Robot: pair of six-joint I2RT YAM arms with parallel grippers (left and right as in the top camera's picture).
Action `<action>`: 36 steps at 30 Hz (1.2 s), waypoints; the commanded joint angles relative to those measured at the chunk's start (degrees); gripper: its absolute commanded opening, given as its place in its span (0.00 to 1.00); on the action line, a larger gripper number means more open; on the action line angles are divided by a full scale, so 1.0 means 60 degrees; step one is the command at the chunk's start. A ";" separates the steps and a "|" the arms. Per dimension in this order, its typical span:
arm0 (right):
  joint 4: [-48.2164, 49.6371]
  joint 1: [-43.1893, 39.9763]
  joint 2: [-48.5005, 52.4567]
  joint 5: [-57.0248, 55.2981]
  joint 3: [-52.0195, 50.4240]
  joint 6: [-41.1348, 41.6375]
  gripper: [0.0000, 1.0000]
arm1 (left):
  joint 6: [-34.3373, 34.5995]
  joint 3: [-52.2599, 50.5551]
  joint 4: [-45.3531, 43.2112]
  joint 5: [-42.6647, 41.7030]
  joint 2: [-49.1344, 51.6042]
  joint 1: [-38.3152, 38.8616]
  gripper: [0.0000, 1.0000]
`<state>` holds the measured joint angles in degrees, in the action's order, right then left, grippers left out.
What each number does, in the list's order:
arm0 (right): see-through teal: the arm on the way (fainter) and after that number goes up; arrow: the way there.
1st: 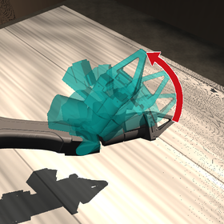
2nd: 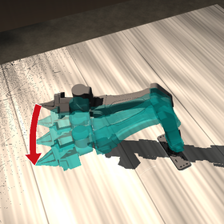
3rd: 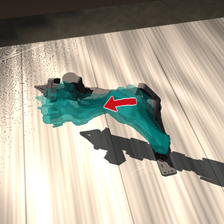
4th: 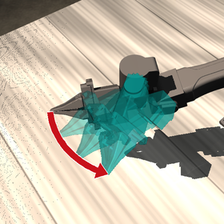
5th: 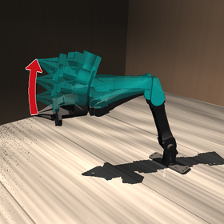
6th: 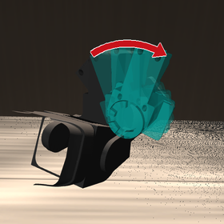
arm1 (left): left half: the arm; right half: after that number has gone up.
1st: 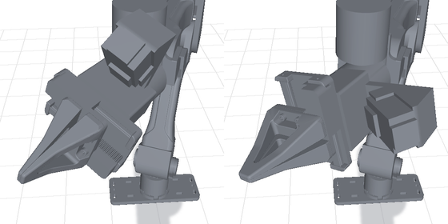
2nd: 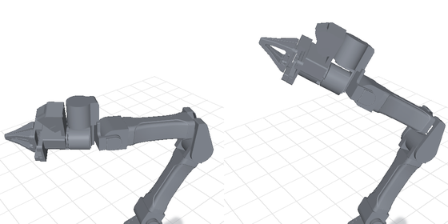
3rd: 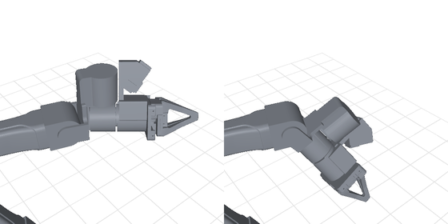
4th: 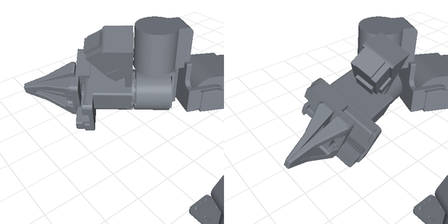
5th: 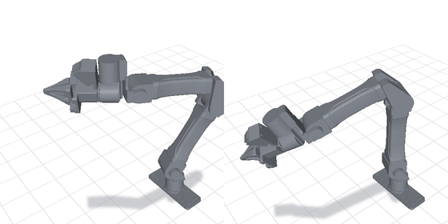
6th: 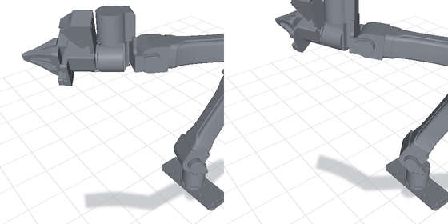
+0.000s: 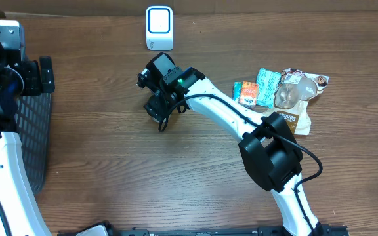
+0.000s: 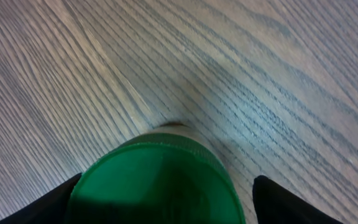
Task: Scan the item barcode
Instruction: 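Reach the right gripper down to the green-lidded jar and grasp it, then lift the green-lidded jar and carry it toward the scanner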
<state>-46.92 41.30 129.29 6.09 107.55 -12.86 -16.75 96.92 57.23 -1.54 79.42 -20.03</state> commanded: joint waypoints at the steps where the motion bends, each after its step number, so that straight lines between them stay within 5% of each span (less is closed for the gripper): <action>1: -0.0084 -0.0025 0.0109 -0.0586 -0.0040 -0.0076 0.73 | -0.0175 0.0193 -0.0036 -0.0069 -0.0004 -0.0033 0.99; 10: -0.1453 -0.0142 -0.0051 -0.0586 0.1115 0.1661 0.48 | -0.0175 0.0193 -0.0036 -0.0069 -0.0004 -0.0033 0.99; 19: -0.3311 -0.0834 -0.0295 -0.0423 0.2390 0.4812 0.44 | -0.0175 0.0197 -0.0036 -0.0069 -0.0004 -0.0033 0.99; 30: -0.3348 -0.2677 -0.0860 0.7264 0.2404 0.2823 0.42 | -0.0175 0.0193 -0.0036 -0.0069 -0.0004 -0.0033 1.00; 36: -0.3490 -0.3978 -0.1774 0.9358 0.2404 0.2798 0.42 | -0.0175 0.0193 -0.0036 -0.0069 -0.0004 -0.0033 1.00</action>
<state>-67.68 21.02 126.32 48.71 120.51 5.65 -16.78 96.92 57.23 -1.54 79.42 -20.03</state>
